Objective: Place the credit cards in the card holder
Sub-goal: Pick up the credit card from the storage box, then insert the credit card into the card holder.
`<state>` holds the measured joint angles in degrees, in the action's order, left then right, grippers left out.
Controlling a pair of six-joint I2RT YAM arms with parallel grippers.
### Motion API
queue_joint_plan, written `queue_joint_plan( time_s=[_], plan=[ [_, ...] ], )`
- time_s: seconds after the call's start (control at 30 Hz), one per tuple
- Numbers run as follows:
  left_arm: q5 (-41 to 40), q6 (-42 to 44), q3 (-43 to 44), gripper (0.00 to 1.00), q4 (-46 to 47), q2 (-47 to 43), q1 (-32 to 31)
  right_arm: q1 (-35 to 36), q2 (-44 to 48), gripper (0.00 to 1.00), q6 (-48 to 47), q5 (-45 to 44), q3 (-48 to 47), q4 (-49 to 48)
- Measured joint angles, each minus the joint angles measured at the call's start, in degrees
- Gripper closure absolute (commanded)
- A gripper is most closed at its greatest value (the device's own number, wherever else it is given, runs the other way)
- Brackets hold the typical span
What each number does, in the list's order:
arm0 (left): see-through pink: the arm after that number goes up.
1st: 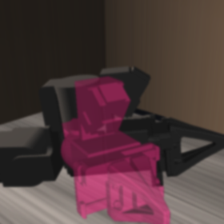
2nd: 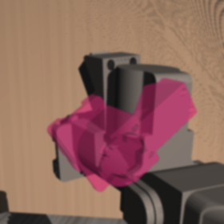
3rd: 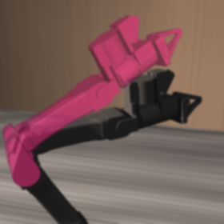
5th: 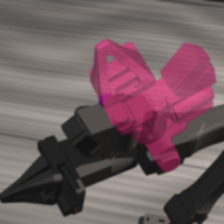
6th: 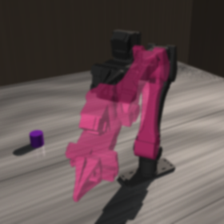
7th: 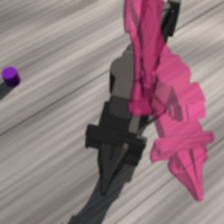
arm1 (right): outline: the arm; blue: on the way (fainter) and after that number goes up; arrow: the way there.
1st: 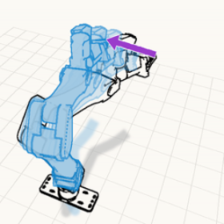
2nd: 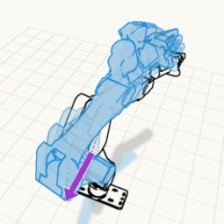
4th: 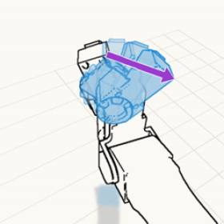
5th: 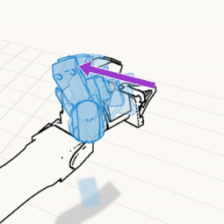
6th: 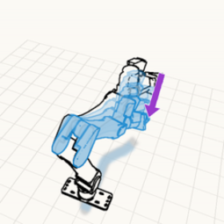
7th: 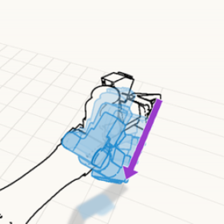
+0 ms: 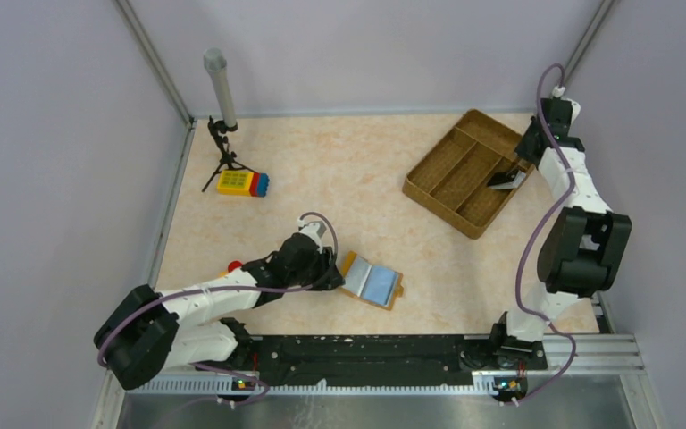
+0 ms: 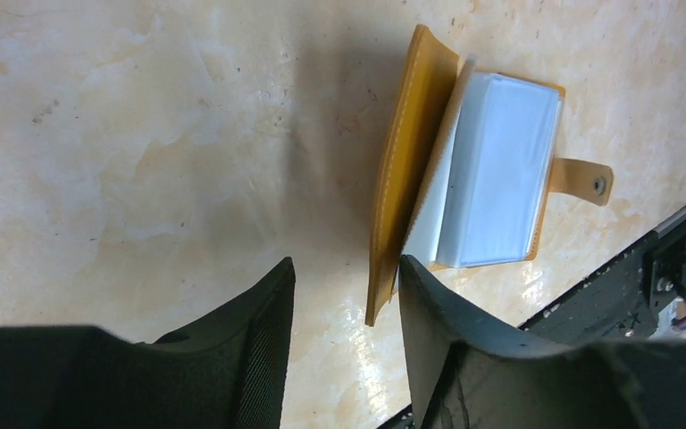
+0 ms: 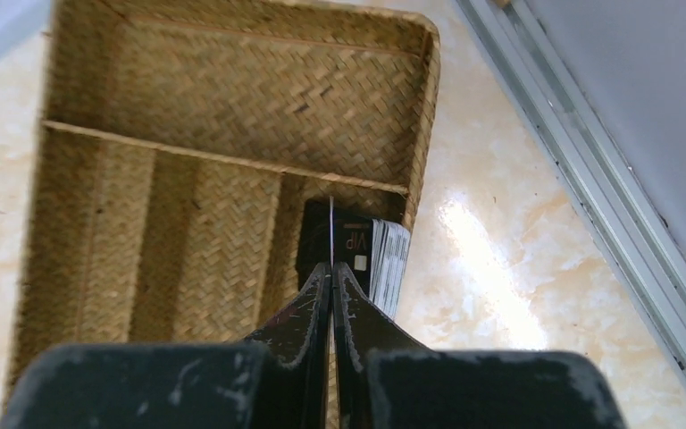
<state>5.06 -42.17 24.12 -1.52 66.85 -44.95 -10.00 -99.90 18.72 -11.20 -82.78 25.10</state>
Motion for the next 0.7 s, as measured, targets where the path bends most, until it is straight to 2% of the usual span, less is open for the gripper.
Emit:
queue_joint_plan(
  time_s=[0.27, 0.43, 0.57, 0.7],
  plan=[
    [-2.19, 1.64, 2.78, 0.22, -4.13, -3.48, 0.02, -0.04, 8.46, 1.00, 0.02, 5.70, 1.79, -3.02],
    [-4.90, 3.41, 4.37, 0.02, -7.39, -6.58, 0.15, -0.07, 13.88, 1.00, 1.16, 14.82, 3.13, -2.75],
    [-6.25, 5.77, 6.19, 0.01, -10.01, -10.29, 0.33, 1.36, 19.65, 1.00, 1.66, 21.35, 6.43, -0.92],
    [-5.25, 9.27, 8.68, 0.01, -10.54, -14.60, 0.35, 6.91, 24.48, 1.00, 1.27, 25.53, 10.01, 1.86]
  ],
)
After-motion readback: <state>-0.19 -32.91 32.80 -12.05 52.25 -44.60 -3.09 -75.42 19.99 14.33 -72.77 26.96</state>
